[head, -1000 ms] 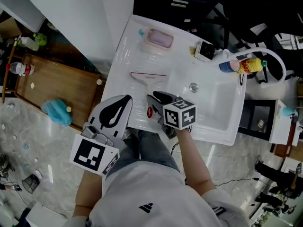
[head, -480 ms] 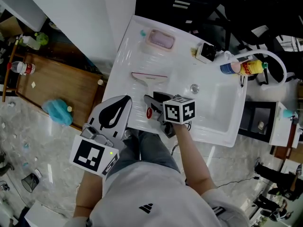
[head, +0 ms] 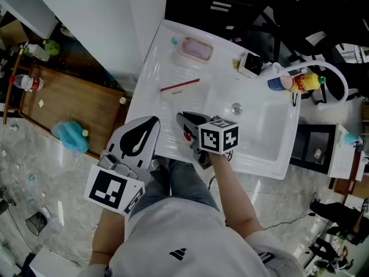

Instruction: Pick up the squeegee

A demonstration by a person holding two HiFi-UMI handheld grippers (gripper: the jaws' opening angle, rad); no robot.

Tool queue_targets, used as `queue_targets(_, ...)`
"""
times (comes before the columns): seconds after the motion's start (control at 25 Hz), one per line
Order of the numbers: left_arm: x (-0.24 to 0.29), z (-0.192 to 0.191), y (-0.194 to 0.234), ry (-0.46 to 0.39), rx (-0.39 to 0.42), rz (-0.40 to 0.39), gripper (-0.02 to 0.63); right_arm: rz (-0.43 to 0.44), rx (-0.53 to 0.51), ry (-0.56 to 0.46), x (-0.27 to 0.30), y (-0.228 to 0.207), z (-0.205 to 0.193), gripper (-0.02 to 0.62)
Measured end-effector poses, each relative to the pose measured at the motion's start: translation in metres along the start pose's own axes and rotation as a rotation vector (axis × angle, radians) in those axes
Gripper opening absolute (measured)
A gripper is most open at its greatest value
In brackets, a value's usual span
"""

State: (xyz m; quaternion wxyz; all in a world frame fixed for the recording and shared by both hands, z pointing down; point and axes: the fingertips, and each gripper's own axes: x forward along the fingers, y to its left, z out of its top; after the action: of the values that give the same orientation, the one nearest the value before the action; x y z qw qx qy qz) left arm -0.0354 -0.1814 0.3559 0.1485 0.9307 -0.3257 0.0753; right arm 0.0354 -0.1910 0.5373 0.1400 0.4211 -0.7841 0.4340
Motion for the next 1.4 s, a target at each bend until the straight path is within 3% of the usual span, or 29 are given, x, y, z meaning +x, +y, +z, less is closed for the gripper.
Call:
queue_targets(0.16,-0.001,0.001,-0.002,-0.006,0.002,-0.002,0.009,-0.030,-0.098,0.047,0.006,0.002,-0.004,0.046)
queue_targets(0.52,-0.009,0.002,-0.004,-0.007,0.009,0.001,0.009,-0.066,-0.117,0.030,0.006,0.000,-0.001,0.041)
queue_targets(0.88,-0.015,0.004,-0.007,-0.019,0.020,-0.008,0.009,-0.078,-0.156,-0.053,-0.009,0.017,0.007,0.041)
queue_targets(1.4,-0.008,0.016,-0.032,-0.044,0.061,-0.076,0.009,-0.039,-0.225,-0.260,-0.073,0.064,0.055,0.041)
